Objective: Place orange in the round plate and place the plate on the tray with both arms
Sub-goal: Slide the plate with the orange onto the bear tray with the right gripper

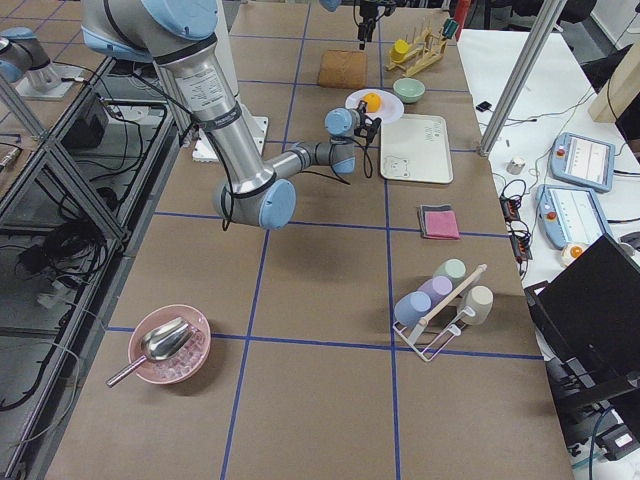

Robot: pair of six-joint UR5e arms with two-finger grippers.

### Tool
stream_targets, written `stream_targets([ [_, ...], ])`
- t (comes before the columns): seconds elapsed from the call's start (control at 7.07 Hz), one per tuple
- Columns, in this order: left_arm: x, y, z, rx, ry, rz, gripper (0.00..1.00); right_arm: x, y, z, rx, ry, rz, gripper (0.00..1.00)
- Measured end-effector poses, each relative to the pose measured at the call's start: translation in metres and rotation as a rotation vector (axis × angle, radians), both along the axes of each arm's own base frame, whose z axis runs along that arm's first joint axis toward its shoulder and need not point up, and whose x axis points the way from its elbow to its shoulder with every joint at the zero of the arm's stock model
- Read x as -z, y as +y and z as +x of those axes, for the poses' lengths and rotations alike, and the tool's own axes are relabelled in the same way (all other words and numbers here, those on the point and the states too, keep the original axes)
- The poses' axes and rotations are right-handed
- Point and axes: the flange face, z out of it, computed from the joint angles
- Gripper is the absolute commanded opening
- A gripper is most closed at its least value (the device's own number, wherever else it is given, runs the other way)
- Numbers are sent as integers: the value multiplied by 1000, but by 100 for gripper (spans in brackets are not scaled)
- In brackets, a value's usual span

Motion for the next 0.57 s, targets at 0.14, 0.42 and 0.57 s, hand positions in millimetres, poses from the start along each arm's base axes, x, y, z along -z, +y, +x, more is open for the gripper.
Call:
stream_targets([
  [0.14,0,0,0,0,0,0,98,-10,-20,8,-30,36,-24,0],
  [0.42,0,0,0,1,0,0,98,-16,-45,6,-64,106,-72,0],
  [0.57,0,0,-1,2,-1,0,98,-17,-54,2,-75,133,-92,0],
])
